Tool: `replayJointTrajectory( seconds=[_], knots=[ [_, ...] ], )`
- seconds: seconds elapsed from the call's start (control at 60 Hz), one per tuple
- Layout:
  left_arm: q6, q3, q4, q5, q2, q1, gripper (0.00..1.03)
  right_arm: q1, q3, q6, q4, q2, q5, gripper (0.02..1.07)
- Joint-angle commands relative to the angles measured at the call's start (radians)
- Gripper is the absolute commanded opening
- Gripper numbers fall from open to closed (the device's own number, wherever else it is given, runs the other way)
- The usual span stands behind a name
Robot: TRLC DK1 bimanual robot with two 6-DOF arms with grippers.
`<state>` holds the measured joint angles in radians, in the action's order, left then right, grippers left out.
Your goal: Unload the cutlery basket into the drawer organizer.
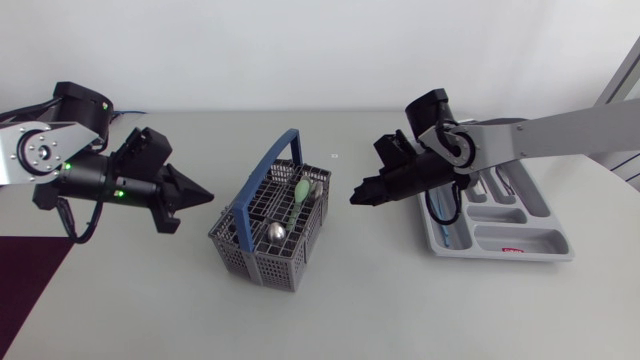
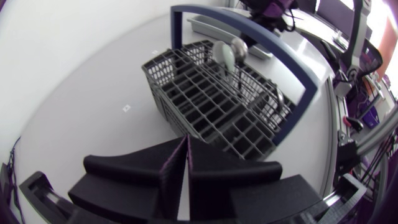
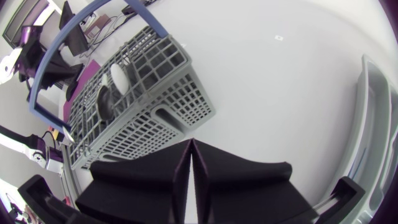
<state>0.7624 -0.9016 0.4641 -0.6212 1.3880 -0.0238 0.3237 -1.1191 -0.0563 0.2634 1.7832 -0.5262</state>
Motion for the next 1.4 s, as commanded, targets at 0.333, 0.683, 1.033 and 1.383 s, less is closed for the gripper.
replayJointTrajectory(
  seconds=[0.333,0.683,1.033,1.383],
  knots=[
    [0.29,0.201,0.246,-0.014,-0.184,-0.074,0.17,-0.023,-0.266,0.018,0.008,0.226,0.003,0.11],
    [0.229,0.254,0.053,-0.015,-0.038,-0.12,0.17,-0.002,-0.387,0.056,0.014,0.323,-0.012,0.11],
    [0.183,0.193,-0.094,-0.015,0.072,-0.076,0.17,0.009,-0.459,0.087,0.056,0.378,-0.126,0.11],
    [0.155,0.041,-0.154,-0.014,0.224,-0.059,0.17,0.0,-0.341,0.062,0.082,0.259,-0.176,0.11]
  ],
)
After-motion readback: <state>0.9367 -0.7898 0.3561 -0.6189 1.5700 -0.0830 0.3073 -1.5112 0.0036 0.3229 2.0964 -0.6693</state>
